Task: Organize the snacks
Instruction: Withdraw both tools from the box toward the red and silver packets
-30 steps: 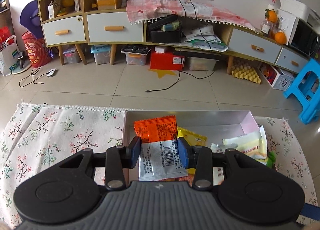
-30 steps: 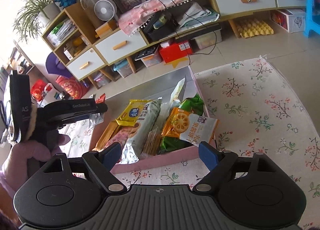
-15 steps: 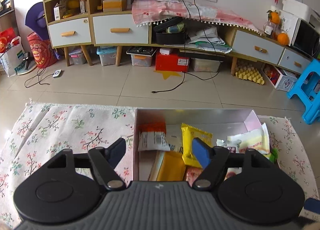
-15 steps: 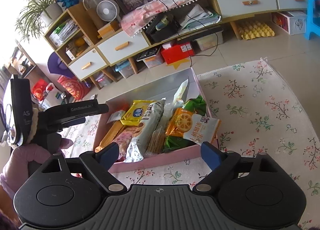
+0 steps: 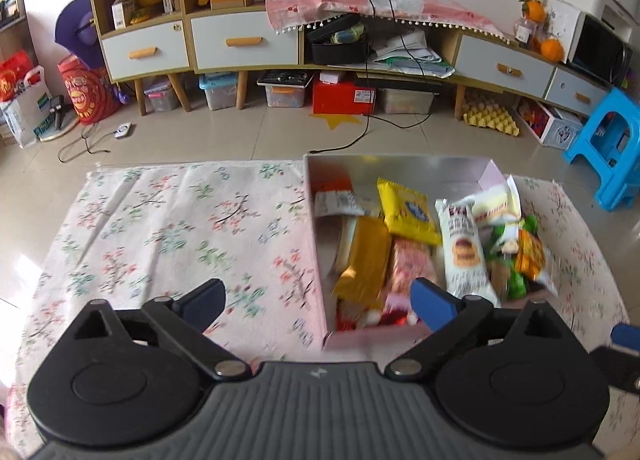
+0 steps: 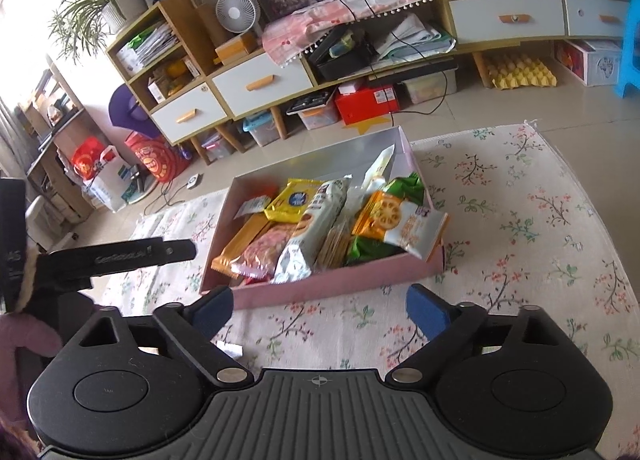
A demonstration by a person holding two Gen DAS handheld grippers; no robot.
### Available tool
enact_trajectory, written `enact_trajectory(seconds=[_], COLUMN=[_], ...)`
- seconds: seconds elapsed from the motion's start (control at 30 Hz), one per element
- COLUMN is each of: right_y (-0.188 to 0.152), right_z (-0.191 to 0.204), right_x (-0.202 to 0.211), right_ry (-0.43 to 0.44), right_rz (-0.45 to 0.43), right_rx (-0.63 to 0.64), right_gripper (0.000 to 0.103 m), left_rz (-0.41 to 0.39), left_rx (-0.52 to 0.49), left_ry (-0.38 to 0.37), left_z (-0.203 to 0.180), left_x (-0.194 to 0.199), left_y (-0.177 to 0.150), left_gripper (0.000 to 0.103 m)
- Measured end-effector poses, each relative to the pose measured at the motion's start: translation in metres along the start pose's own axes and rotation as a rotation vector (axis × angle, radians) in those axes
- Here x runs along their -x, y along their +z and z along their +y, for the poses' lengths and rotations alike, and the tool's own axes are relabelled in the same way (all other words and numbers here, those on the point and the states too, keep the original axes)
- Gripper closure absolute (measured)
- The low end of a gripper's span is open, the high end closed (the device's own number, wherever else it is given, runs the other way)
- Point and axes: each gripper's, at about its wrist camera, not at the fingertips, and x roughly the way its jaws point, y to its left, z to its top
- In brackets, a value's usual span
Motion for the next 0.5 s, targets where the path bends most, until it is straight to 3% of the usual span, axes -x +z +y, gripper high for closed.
enact_trajectory(seconds=[0.5], right_y=[-0.031], right_z=[0.026], right_x=[-0.001], right_ry=[-0.018], right_rz=[0.043], right_rx=[0.103], right_gripper=[0.006], left_rz=[0.015], left_rx=[-0.029], left_ry=[0.027], left_z=[0.023], left_x=[0.032], left_y=[-0.053], left_gripper=[0.0])
